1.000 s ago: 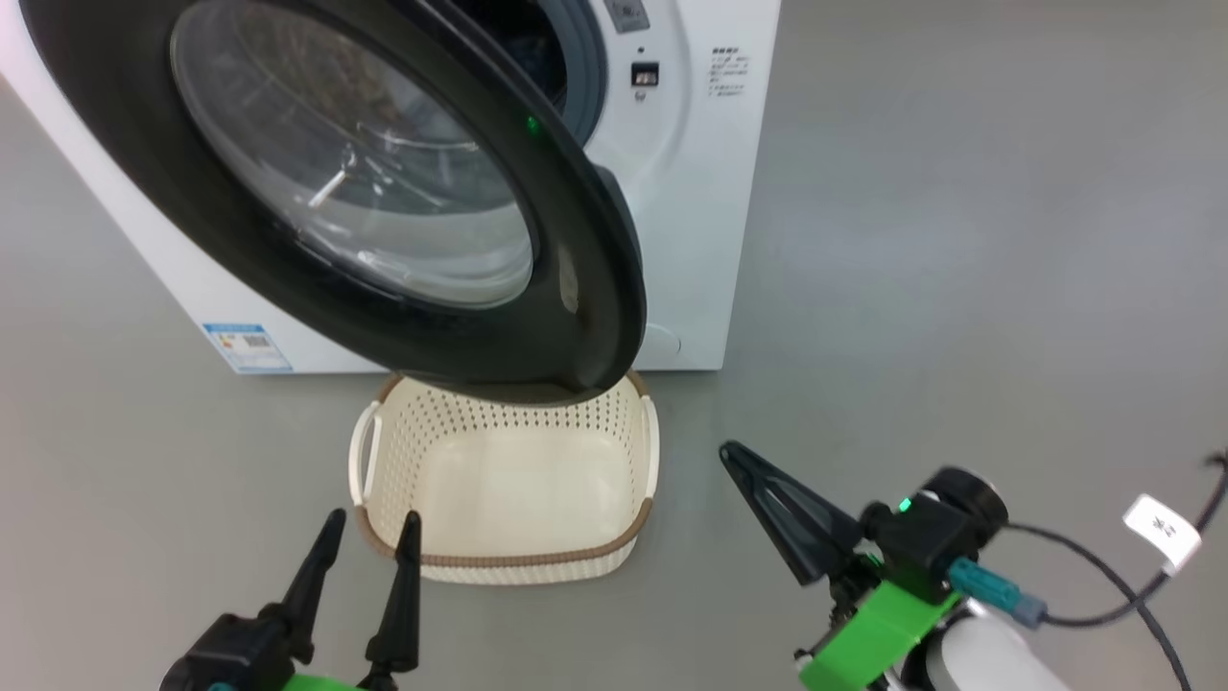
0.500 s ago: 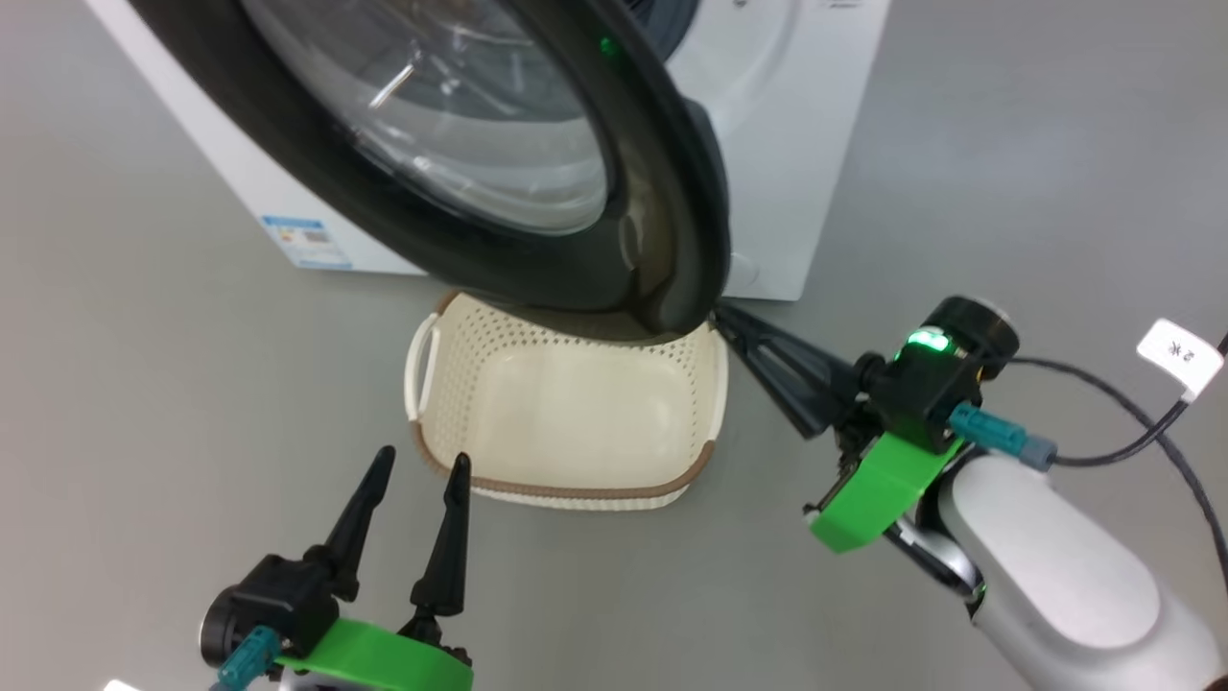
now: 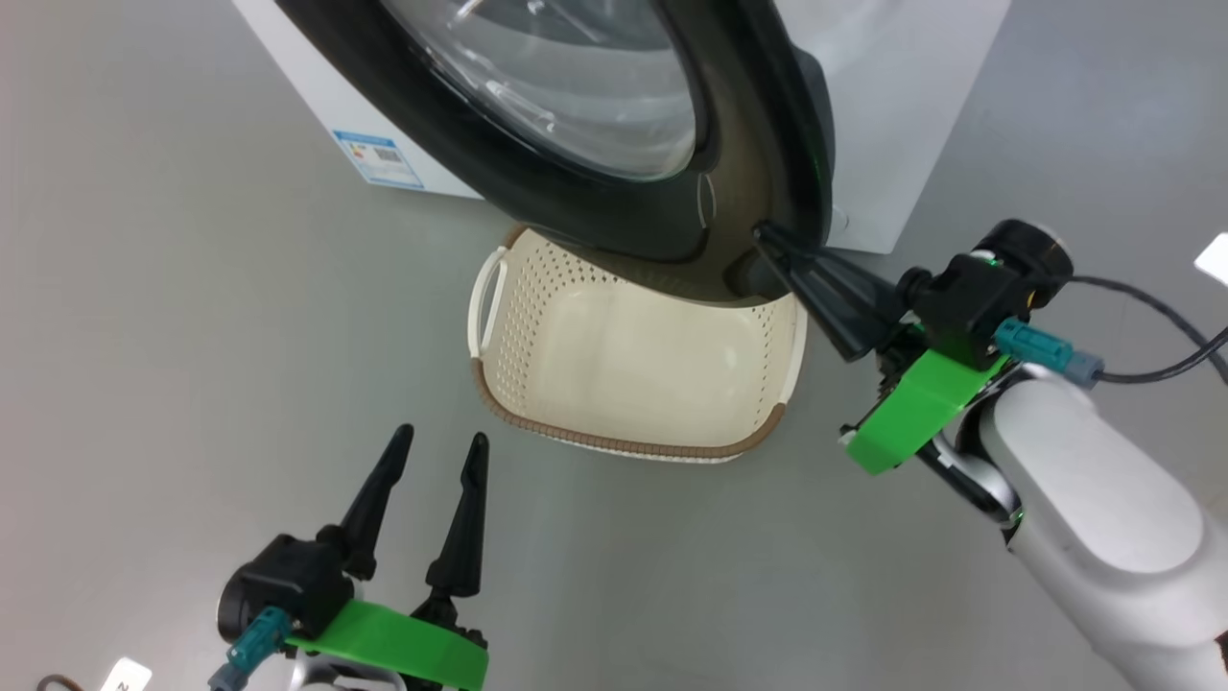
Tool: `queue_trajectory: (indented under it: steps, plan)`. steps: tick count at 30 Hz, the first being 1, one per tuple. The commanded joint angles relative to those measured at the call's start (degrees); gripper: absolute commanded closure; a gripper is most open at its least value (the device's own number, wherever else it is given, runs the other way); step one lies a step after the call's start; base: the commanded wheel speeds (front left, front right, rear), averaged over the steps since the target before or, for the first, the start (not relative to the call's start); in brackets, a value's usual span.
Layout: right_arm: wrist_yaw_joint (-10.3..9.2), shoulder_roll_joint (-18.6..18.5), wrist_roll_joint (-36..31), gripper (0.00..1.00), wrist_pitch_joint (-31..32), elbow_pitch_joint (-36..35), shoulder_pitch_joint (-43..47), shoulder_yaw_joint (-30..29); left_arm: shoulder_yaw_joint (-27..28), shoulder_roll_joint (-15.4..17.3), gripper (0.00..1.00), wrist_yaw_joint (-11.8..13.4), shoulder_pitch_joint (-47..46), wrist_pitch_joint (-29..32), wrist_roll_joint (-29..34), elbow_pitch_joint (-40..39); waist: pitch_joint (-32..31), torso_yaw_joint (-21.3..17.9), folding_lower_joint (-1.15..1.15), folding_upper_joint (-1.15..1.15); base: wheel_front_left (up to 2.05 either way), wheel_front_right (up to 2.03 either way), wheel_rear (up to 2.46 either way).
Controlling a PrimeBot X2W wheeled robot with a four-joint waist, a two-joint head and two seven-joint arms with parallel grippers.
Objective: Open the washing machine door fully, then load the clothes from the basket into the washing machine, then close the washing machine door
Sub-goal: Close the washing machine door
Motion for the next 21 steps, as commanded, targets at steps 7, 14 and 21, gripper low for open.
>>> queue_trajectory:
  steps: [7, 14, 21]
  plan:
    - [0.09, -1.71, 0.83, 1.0, -0.67, -0.05, -3.38, -1.38, 1.25, 0.5, 0.0, -0.14, -2.64, -0.37, -0.66, -1.97, 3.98, 1.52, 0.0, 0.0, 0.0, 0.0, 0.0]
    - [0.09, -4.64, 1.42, 1.0, -0.67, 1.24, -7.35, -3.88, -0.34, 0.49, 0.0, 0.23, -4.46, -0.37, -1.65, -2.59, 7.25, 2.69, 0.0, 0.0, 0.0, 0.0, 0.0]
    - [0.09, -7.79, 1.8, 1.0, -0.68, 2.79, -12.54, -3.13, -1.7, 0.49, 0.0, 1.03, -6.2, -0.37, -2.72, -3.12, 10.28, 3.59, 0.0, 0.0, 0.0, 0.0, 0.0]
